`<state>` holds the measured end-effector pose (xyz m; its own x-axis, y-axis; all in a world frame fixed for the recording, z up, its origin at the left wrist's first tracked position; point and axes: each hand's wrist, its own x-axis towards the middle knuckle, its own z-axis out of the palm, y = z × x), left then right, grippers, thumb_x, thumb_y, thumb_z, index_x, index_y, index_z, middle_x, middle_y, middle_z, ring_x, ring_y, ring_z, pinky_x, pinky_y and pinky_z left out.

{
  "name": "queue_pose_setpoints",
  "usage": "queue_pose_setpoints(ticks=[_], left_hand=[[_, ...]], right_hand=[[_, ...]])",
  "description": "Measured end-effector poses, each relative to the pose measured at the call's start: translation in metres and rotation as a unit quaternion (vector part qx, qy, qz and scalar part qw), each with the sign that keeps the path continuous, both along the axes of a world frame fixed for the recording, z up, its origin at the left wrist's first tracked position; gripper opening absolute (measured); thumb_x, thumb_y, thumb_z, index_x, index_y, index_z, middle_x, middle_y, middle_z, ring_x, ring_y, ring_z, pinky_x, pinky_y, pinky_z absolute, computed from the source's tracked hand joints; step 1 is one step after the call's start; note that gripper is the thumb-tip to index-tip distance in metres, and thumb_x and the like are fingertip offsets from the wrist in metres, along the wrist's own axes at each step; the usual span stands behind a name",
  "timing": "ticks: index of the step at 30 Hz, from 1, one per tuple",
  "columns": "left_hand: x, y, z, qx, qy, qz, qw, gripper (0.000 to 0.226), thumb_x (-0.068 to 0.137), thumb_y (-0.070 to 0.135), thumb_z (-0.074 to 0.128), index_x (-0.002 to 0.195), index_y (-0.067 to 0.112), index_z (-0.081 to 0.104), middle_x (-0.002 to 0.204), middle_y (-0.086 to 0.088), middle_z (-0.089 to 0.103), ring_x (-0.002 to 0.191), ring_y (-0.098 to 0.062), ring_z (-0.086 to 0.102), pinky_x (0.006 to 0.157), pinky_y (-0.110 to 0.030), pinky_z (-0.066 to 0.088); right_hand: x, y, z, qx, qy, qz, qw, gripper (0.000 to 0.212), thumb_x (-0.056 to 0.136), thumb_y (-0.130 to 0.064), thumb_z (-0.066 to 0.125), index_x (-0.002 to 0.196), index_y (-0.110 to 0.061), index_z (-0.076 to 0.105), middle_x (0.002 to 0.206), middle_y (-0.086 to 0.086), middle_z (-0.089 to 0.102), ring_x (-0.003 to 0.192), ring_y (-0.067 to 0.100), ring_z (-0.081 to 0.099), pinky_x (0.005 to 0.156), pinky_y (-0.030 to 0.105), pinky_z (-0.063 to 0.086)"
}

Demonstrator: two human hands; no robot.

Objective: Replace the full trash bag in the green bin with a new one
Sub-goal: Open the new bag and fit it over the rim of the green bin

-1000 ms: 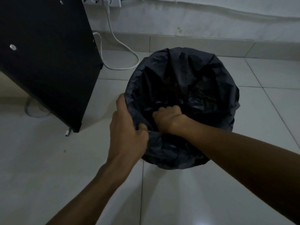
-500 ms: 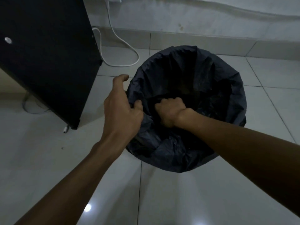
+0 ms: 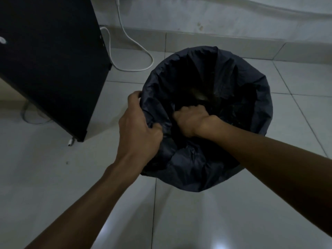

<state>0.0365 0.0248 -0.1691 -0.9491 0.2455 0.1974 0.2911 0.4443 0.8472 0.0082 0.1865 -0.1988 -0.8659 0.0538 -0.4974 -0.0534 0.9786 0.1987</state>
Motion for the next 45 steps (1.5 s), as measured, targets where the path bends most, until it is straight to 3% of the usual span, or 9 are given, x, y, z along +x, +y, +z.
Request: queue_pose_setpoints(ticks=[5,10,13,23,30,32,36,41,45], left_hand=[[-0.003,0.006,0.003,0.004,0.003,0.033,0.999,0.049,0.079,-0.001,0.058,0.124,0.012,0.043,0.078,0.007,0.055,0.064,0.009,0.054,0.053,-0.001,0.038],[0.001,0.010,0.007,0.010,-0.018,0.058,0.998,0.046,0.076,0.016,0.074,0.115,0.013,0.051,0.073,0.010,0.056,0.063,0.010,0.056,0.055,-0.005,0.044],[0.003,0.011,0.001,0.016,-0.077,0.045,0.996,0.034,0.066,0.029,0.080,0.086,0.007,0.063,0.073,0.000,0.067,0.067,-0.009,0.065,0.064,-0.035,0.059],[-0.034,0.007,-0.001,0.079,-0.155,0.125,0.977,0.021,0.071,0.017,0.066,0.083,0.001,0.062,0.081,-0.016,0.068,0.079,-0.032,0.067,0.071,-0.052,0.057],[-0.078,0.000,0.015,0.114,-0.222,0.112,0.962,0.023,0.078,0.005,0.068,0.100,0.002,0.061,0.100,-0.017,0.067,0.085,-0.028,0.066,0.075,-0.038,0.058],[-0.082,0.002,0.019,0.119,-0.233,0.104,0.959,0.030,0.079,0.008,0.070,0.107,0.002,0.062,0.102,-0.017,0.067,0.087,-0.028,0.067,0.079,-0.040,0.058],[-0.074,0.002,0.021,0.159,-0.261,0.092,0.948,0.038,0.077,0.027,0.077,0.106,0.006,0.065,0.100,-0.012,0.070,0.089,-0.025,0.070,0.078,-0.036,0.058],[-0.017,-0.009,0.010,0.230,-0.222,0.181,0.930,0.047,0.078,0.035,0.072,0.116,0.010,0.060,0.108,-0.001,0.065,0.092,-0.014,0.062,0.069,-0.025,0.047],[0.019,-0.011,-0.008,0.311,-0.324,0.162,0.878,0.026,0.083,0.005,0.056,0.107,0.014,0.059,0.102,-0.004,0.064,0.094,-0.018,0.058,0.086,-0.037,0.049]], right_hand=[[0.010,0.012,0.001,0.028,-0.218,-0.048,0.974,0.058,0.089,-0.009,0.041,0.146,-0.019,0.040,0.144,0.008,0.044,0.121,0.030,0.050,0.088,0.040,0.044],[0.012,0.015,0.005,-0.055,-0.164,-0.070,0.983,0.042,0.094,-0.020,0.040,0.132,-0.009,0.055,0.131,0.013,0.057,0.115,0.031,0.058,0.094,0.041,0.048],[0.013,0.012,0.008,-0.058,-0.179,-0.080,0.979,0.046,0.090,-0.003,0.040,0.135,-0.002,0.050,0.134,0.018,0.054,0.117,0.034,0.056,0.093,0.040,0.048],[0.022,0.023,0.057,-0.203,0.169,-0.039,0.964,0.051,0.089,-0.035,0.060,0.138,-0.036,0.045,0.133,0.008,0.052,0.120,0.030,0.051,0.099,0.041,0.045],[0.080,0.050,0.064,-0.291,0.625,-0.182,0.701,0.024,0.085,-0.025,0.061,0.108,-0.017,0.063,0.105,0.003,0.060,0.099,0.019,0.057,0.082,0.030,0.046],[0.090,0.054,0.053,-0.372,0.579,-0.366,0.626,0.032,0.086,-0.040,0.061,0.114,-0.025,0.054,0.116,0.001,0.052,0.104,0.015,0.053,0.087,0.032,0.047],[0.105,0.054,0.049,-0.654,0.259,-0.604,0.376,0.039,0.089,-0.050,0.054,0.119,-0.025,0.054,0.111,0.006,0.058,0.099,0.022,0.059,0.089,0.047,0.050],[0.121,0.043,0.028,-0.715,0.246,-0.585,0.294,0.033,0.085,-0.031,0.055,0.115,-0.018,0.061,0.112,0.010,0.063,0.102,0.030,0.061,0.085,0.045,0.052],[0.124,0.032,0.019,-0.721,0.267,-0.561,0.308,0.030,0.080,0.000,0.049,0.106,-0.003,0.063,0.095,0.011,0.065,0.083,0.025,0.058,0.066,0.036,0.048]])
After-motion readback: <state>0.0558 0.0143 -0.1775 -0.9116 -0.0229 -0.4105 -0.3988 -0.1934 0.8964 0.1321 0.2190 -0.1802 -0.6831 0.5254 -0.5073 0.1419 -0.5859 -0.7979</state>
